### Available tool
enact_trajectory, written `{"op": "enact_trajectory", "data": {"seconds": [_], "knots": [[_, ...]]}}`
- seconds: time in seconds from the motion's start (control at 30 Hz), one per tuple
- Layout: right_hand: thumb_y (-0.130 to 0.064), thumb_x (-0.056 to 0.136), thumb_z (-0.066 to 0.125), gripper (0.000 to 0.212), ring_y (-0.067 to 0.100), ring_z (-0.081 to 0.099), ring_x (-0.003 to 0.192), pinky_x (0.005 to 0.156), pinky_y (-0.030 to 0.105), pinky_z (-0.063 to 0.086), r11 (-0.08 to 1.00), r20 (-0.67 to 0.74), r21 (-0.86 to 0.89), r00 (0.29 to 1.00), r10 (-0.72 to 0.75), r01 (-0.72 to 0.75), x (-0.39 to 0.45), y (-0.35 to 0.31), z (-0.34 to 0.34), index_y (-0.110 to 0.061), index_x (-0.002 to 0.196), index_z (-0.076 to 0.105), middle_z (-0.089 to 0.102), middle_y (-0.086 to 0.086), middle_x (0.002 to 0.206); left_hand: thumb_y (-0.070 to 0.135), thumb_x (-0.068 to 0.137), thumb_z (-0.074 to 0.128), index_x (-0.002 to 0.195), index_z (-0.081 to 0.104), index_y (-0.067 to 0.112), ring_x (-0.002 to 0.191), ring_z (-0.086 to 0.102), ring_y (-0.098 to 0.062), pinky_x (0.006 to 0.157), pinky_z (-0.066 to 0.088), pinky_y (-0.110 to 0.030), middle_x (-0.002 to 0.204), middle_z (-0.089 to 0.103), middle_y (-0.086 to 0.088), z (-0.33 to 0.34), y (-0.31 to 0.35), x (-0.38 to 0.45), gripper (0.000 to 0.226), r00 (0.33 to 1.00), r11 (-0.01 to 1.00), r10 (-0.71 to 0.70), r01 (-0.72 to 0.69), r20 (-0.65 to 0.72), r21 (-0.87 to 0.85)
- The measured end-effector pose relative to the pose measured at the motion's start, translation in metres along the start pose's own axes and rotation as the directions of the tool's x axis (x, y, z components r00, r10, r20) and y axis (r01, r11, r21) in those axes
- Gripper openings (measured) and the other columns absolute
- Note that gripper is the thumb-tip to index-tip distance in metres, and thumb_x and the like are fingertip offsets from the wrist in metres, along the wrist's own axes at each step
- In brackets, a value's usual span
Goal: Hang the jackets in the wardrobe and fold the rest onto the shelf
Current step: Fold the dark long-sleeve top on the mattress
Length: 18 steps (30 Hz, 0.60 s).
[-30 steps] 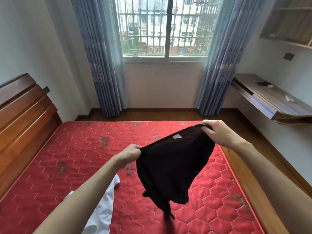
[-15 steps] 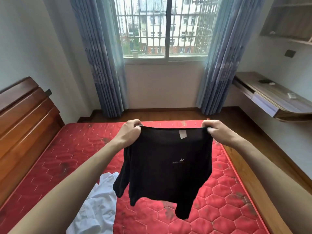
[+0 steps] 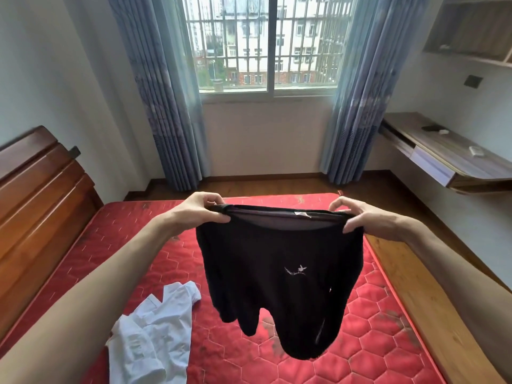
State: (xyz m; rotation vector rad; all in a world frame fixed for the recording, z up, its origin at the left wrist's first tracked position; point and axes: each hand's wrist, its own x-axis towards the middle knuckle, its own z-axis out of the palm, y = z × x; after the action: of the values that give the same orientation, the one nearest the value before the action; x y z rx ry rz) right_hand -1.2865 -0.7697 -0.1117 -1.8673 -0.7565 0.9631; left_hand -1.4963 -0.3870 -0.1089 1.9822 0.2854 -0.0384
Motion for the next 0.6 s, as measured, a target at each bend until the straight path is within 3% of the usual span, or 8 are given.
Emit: {"op": "enact_trajectory", "data": {"seconds": [0.1, 0.17, 0.3, 0.43, 0.5, 0.6], "knots": [[0.012, 0.086, 0.063, 0.044, 0.029, 0.072, 0.105, 0.087, 0.035, 0.059, 0.973, 0.069, -0.221, 0.994, 0.085, -0.068, 0.004, 0.009, -0.001, -0.014, 0.121, 0.062, 0.075, 0.011, 0.114, 0.015, 0.088, 0.083, 0.090, 0.072, 0.012, 0.080, 0.070, -0.015, 0.071, 0.056, -0.021, 0.091, 0.077, -0.009, 0.005, -0.005, 0.002, 0.012, 0.995, 0.995, 0.045, -0.053, -0.087, -0.084], [0.006, 0.091, 0.066, 0.031, 0.028, 0.070, 0.106, 0.091, 0.037, 0.059, 0.927, -0.001, -0.373, 0.999, 0.047, -0.044, 0.010, 0.015, 0.003, -0.014, 0.114, 0.070, 0.074, 0.010, 0.109, 0.014, 0.090, 0.082, 0.092, 0.071, 0.007, 0.077, 0.071, -0.015, 0.067, 0.057, -0.021, 0.092, 0.077, -0.013, 0.008, -0.006, 0.003, 0.013, 0.990, 0.990, 0.059, -0.074, -0.129, -0.118], [-0.016, 0.098, 0.071, 0.009, 0.024, 0.070, 0.099, 0.088, 0.033, 0.056, 0.882, -0.192, -0.471, 0.978, -0.086, -0.015, 0.023, 0.029, 0.006, -0.017, 0.102, 0.079, 0.076, 0.001, 0.099, 0.014, 0.092, 0.080, 0.094, 0.069, -0.004, 0.077, 0.072, -0.015, 0.067, 0.058, -0.021, 0.086, 0.077, -0.010, 0.013, -0.012, 0.005, 0.021, 0.977, 0.981, 0.070, -0.105, -0.200, -0.166], [-0.025, 0.103, 0.065, 0.019, 0.031, 0.069, 0.086, 0.080, 0.045, 0.055, 0.912, -0.387, -0.409, 0.897, -0.214, 0.041, 0.034, 0.041, 0.007, -0.013, 0.098, 0.078, 0.075, 0.006, 0.092, 0.029, 0.095, 0.078, 0.087, 0.072, 0.003, 0.073, 0.068, -0.015, 0.064, 0.054, -0.024, 0.080, 0.072, -0.005, 0.011, -0.021, 0.006, 0.027, 0.964, 0.979, 0.060, -0.107, -0.258, -0.173], [-0.027, 0.104, 0.063, 0.024, 0.024, 0.061, 0.072, 0.066, 0.037, 0.049, 0.941, -0.504, -0.328, 0.828, -0.248, 0.082, 0.043, 0.044, 0.011, -0.011, 0.089, 0.074, 0.070, 0.003, 0.081, 0.035, 0.093, 0.079, 0.080, 0.073, 0.009, 0.069, 0.062, -0.014, 0.060, 0.049, -0.024, 0.074, 0.068, -0.003, 0.009, -0.027, 0.009, 0.029, 0.959, 0.987, 0.051, -0.091, -0.278, -0.132], [-0.036, 0.100, 0.067, 0.031, 0.010, 0.053, 0.065, 0.061, 0.028, 0.042, 0.955, -0.629, -0.274, 0.730, -0.268, 0.114, 0.059, 0.043, 0.009, -0.015, 0.077, 0.067, 0.062, -0.004, 0.068, 0.036, 0.085, 0.086, 0.077, 0.073, 0.007, 0.065, 0.065, -0.014, 0.058, 0.051, -0.024, 0.072, 0.070, -0.006, -0.002, -0.033, 0.015, 0.033, 0.957, 0.996, 0.038, -0.058, -0.287, -0.063]]}}
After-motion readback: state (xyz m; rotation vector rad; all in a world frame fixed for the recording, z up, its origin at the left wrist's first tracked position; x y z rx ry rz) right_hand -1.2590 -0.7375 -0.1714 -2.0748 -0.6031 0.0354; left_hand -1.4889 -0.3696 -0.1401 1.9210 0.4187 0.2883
